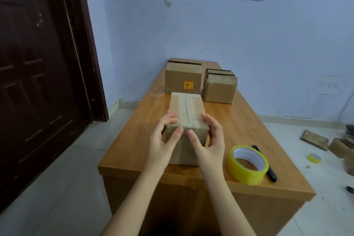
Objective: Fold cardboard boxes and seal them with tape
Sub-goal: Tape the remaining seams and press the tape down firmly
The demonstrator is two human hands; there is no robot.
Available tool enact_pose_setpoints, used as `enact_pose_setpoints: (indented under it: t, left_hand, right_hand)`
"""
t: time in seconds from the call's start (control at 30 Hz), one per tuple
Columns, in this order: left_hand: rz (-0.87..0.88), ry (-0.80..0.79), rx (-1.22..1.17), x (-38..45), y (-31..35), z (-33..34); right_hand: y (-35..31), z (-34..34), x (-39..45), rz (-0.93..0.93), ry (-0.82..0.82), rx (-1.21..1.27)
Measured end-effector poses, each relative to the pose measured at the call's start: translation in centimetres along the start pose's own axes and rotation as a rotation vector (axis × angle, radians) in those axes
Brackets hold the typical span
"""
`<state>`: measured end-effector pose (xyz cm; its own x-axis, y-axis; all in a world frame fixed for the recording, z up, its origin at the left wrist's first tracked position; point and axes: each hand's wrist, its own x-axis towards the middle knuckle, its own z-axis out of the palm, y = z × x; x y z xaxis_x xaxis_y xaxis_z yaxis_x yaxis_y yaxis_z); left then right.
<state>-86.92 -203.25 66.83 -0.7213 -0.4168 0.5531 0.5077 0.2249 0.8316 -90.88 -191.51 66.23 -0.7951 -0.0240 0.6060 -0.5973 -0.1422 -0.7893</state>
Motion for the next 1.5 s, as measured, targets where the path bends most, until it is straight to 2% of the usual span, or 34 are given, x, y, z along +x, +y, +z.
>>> enact_pose_setpoints:
  t: [0.1, 0.2, 0.33, 0.57, 0.63, 0.73, 0.83, 1.03, 1.17, 1.27, 1.33, 1.43, 1.5]
  left_hand:
    - [0.026, 0.186, 0.051, -0.4, 0.1, 2.2]
    - [0.052, 0.239, 0.061, -0.5, 0.1, 2.9]
    - [0.059, 0.150, 0.042, -0.2, -0.3, 1.3]
    - [0.016, -0.063, 0.018, 0.4, 0.5, -1.3]
    - [0.002, -0.065, 0.019, 0.6, 0.7, -1.4]
    - [-0.005, 0.015, 0.055, 0.5, 0.9, -0.9]
    - [0.013, 0.019, 0.090, 0.8, 0.8, -1.0]
    - [0.005, -0.129, 0.148, 1.2, 1.0, -2.4]
    - [-0.036, -0.133, 0.154, 0.9, 2.0, -2.3]
    - [-0.042, -0.148, 0.281, 0.6, 3.0, -2.1]
    - [-0.026, -0.181, 0.446, 0.1, 4.0, -1.6]
    - [0.083, -0.258, 0.729, -1.3, 5.8, -0.3]
    - [0.130, -0.315, 0.784, -1.6, 6.9, 0.3]
  right_hand:
    - [-0.3, 1.6, -0.3, 0.002, 0.142, -0.017]
    - [0.1, 1.9, -0.3, -0.028, 0.173, -0.013]
    - [0.6, 0.7, 0.2, -0.091, 0.062, 0.007]
    - [0.5, -2.0, 1.2, -0.005, -0.149, 0.056]
    - [0.5, -2.1, 1.4, -0.021, -0.149, 0.026]
    - [0.3, -1.2, 1.1, -0.053, -0.092, -0.077]
    - [0.4, -0.6, 0.9, -0.042, -0.036, -0.060]
    - [0.6, -2.5, 1.9, -0.054, -0.198, -0.023]
    - [-0.2, -3.2, 2.3, 0.093, -0.233, 0.055]
    - [-1.4, -3.5, 3.0, 0.145, -0.268, -0.019]
    - [-2.2, -3.4, 3.4, 0.169, -0.302, -0.106]
    - [-2.9, -3.0, 4.3, 0.197, -0.350, -0.218]
    - [-3.3, -2.6, 5.1, 0.216, -0.398, -0.328]
